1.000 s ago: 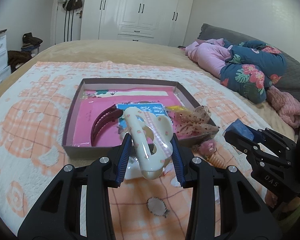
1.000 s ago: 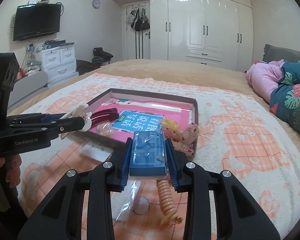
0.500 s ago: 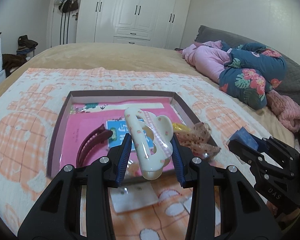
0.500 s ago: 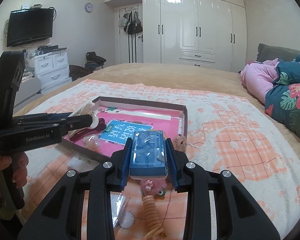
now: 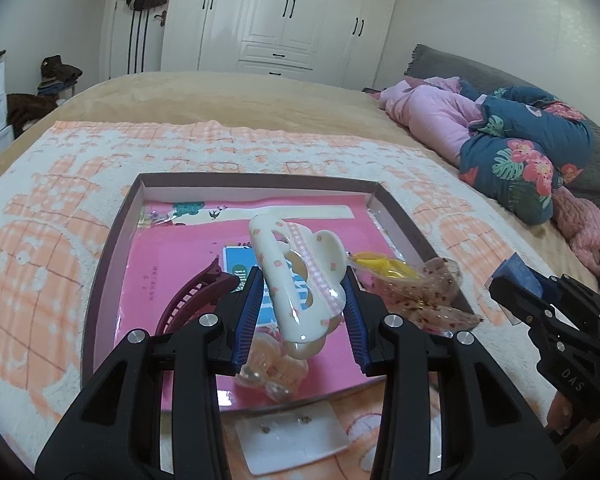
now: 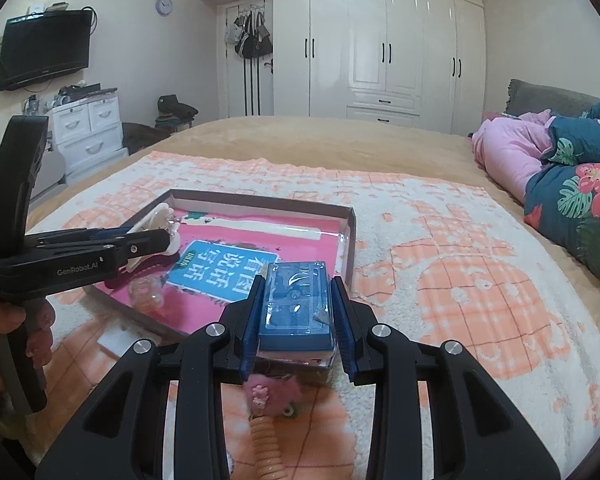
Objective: Organize jewelry
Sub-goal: 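Carry the claw clip and blue packet into the tray and open both tools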
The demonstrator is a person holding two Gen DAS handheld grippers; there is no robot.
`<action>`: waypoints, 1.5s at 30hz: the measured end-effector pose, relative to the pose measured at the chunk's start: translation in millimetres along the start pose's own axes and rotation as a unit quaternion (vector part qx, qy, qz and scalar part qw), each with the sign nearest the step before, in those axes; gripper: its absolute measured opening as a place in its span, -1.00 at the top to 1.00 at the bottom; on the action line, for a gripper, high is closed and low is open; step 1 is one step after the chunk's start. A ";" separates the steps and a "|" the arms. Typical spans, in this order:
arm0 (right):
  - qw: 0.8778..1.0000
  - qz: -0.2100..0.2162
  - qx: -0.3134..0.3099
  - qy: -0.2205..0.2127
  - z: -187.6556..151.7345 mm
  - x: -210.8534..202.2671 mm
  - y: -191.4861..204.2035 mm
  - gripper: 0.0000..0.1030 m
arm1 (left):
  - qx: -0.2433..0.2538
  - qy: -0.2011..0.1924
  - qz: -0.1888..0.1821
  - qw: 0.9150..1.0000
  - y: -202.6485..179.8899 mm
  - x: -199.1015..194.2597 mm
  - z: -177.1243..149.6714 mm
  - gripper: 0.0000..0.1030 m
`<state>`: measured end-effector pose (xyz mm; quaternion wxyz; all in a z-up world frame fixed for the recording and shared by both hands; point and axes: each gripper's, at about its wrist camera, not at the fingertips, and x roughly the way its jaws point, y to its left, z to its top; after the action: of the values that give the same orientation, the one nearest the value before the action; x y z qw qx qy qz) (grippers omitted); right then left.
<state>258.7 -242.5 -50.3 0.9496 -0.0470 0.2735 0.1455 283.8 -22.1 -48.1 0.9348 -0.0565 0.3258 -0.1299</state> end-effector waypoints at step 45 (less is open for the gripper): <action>0.996 0.035 0.002 0.076 -12.6 50.5 5.0 -0.01 | 0.000 0.043 -0.028 0.999 3.4 37.8 -9.8 0.40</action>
<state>291.6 -227.2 -87.9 0.9204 -0.0465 0.3470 0.1741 306.9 -29.7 -78.9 0.9159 -0.0604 0.3637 -0.1587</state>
